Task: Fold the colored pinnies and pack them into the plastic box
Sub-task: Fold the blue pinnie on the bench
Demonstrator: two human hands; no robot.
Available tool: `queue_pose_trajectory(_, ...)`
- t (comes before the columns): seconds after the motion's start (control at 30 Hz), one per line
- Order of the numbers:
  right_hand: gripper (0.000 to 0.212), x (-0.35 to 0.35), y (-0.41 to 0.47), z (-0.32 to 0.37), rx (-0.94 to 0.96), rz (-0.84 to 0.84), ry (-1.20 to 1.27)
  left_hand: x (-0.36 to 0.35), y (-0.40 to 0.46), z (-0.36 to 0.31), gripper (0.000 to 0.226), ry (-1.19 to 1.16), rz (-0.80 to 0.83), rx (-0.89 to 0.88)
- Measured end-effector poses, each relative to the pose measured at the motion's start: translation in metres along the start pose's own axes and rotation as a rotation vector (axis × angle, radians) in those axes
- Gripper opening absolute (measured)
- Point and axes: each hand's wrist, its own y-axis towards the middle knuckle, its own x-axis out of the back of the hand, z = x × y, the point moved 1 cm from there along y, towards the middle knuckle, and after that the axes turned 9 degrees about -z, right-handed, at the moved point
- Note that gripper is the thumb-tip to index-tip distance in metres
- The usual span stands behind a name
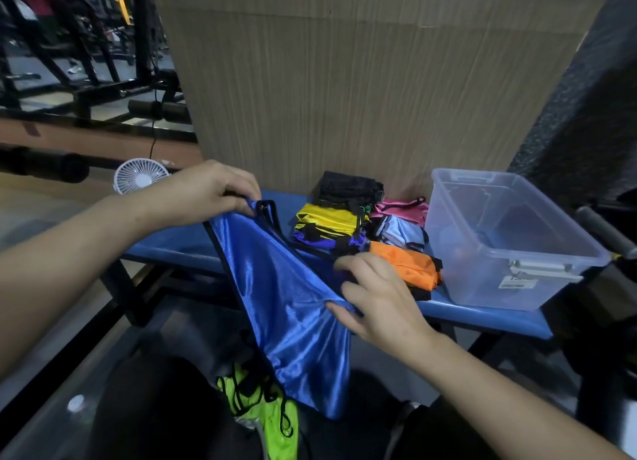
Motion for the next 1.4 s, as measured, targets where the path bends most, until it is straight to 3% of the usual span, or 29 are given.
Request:
queue_pose_trajectory(0.1,0.038,0.010,0.001,-0.006,-0.019,-0.107,-0.049,0.003,-0.001,-0.002,0.014,-0.017,-0.016,0.007)
queue_pose_trajectory(0.2,0.042,0.013,0.003,-0.015,-0.173,-0.037,0.009,0.005,0.000,-0.001,0.014,-0.013,-0.007,0.007)
queue_pose_trajectory(0.3,0.051,0.017,0.005,-0.021,-0.462,0.320,0.362,0.006,0.002,0.000,0.013,0.004,0.009,0.008)
queue_pose_trajectory(0.37,0.038,0.021,0.005,-0.021,-0.572,0.561,0.533,0.005,0.003,0.001,0.013,0.018,0.013,0.004)
queue_pose_trajectory(0.43,0.029,0.023,0.005,-0.019,-0.656,0.647,0.667,0.004,0.004,-0.001,0.013,0.038,0.020,-0.001)
queue_pose_trajectory(0.6,0.029,0.022,0.010,-0.014,-0.684,0.460,0.557,0.011,0.009,-0.005,0.023,-0.020,0.000,0.032)
queue_pose_trajectory(0.83,0.032,0.023,0.020,-0.026,-0.487,0.186,0.199,0.031,0.025,-0.015,0.029,0.035,-0.044,0.127)
queue_pose_trajectory(0.9,0.031,0.020,0.024,-0.035,-0.478,0.128,0.269,0.032,0.031,-0.015,0.029,0.063,-0.035,0.125)
queue_pose_trajectory(1.07,0.024,0.000,0.034,-0.060,-0.700,0.122,0.493,0.019,0.052,0.001,0.018,0.046,-0.087,0.134)
queue_pose_trajectory(1.17,0.034,-0.014,0.040,-0.077,-0.784,0.117,0.555,0.013,0.071,0.012,0.018,0.027,-0.115,0.151)
queue_pose_trajectory(1.27,0.043,-0.023,0.055,-0.098,-0.856,0.150,0.442,0.014,0.090,0.022,0.029,0.027,-0.094,0.184)
queue_pose_trajectory(1.4,0.019,-0.018,0.082,-0.112,-0.807,0.171,0.289,0.031,0.120,0.019,0.035,0.068,-0.092,0.226)
